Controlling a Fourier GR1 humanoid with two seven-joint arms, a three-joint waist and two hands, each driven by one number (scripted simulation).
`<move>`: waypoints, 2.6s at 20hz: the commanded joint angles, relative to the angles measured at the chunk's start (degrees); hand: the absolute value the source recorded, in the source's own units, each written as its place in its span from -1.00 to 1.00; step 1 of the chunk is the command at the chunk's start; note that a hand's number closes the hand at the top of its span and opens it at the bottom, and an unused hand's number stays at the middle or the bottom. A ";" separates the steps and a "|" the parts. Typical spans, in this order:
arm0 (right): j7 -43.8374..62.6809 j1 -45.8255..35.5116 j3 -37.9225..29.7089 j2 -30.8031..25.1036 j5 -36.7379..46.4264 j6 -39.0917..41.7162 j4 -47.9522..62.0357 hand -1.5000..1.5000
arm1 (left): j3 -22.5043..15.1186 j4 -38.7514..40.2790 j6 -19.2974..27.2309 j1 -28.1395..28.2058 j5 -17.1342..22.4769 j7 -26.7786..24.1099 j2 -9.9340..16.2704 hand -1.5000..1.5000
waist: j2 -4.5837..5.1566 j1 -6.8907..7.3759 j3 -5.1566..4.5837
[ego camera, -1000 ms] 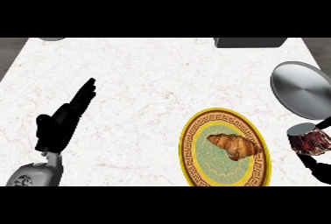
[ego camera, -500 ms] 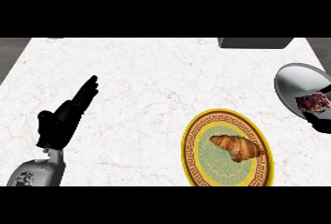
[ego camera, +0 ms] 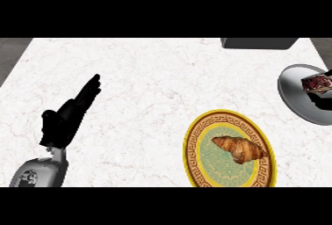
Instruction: Pick the cupcake from the plate and place it in the pan
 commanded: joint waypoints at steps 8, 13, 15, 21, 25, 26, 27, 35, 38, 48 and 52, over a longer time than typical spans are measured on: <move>-10.31 -14.11 -2.39 -3.21 2.82 -6.29 26.30 1.00 | -0.64 1.00 0.35 -2.82 -1.34 -0.01 -1.84 0.00 | 0.48 0.84 0.11; 1.30 -14.11 0.72 -8.32 6.72 3.80 32.57 -1.00 | -1.15 0.88 -1.05 -3.93 -0.46 0.99 -1.59 0.00 | 1.50 2.80 0.32; 3.07 -16.78 0.24 -3.99 6.17 2.29 33.44 -1.00 | -0.67 0.71 -1.16 -2.22 -0.12 0.20 -1.50 0.00 | 1.17 2.85 0.25; -4.60 -16.38 -7.13 -4.19 -1.52 7.19 33.96 -1.00 | 0.47 0.91 -2.19 -2.25 0.14 -1.23 0.02 0.00 | 1.48 2.67 0.43; -7.30 -18.07 -12.83 -5.19 -7.51 12.67 34.01 -1.00 | -0.71 0.09 -2.12 -0.95 0.20 -1.48 -1.18 0.00 | 1.46 2.97 0.50; -8.37 -17.63 -14.71 -6.26 -9.40 14.01 34.01 -1.00 | 1.16 1.63 -2.18 -1.72 0.34 -1.70 0.23 0.00 | 1.55 2.28 0.49; -7.03 -18.88 -15.46 -7.32 -10.35 18.19 34.77 -1.00 | 0.73 2.99 -1.44 -3.20 0.17 -1.29 -1.04 0.00 | 1.55 1.63 0.43; -12.04 -12.03 -17.77 -13.26 -13.09 35.20 36.46 -1.00 | -0.06 1.99 -0.25 -2.78 -1.32 -0.46 -1.65 0.00 | 1.34 1.09 0.48; -16.53 -8.44 -18.56 -13.37 -13.83 36.59 35.97 -1.00 | -0.01 -1.15 -1.91 -0.48 0.13 -0.60 -0.80 0.00 | 1.36 2.19 0.64; -25.85 0.46 -19.77 -13.50 -16.22 43.32 32.99 -1.00 | 1.84 1.19 -1.81 0.29 0.15 -1.93 -0.10 0.00 | 0.70 0.25 0.45; -27.51 3.79 -20.06 -12.48 -17.12 43.60 32.42 -1.00 | 0.81 -1.29 -1.86 2.86 -0.33 -1.93 -0.30 0.00 | 0.43 0.56 0.52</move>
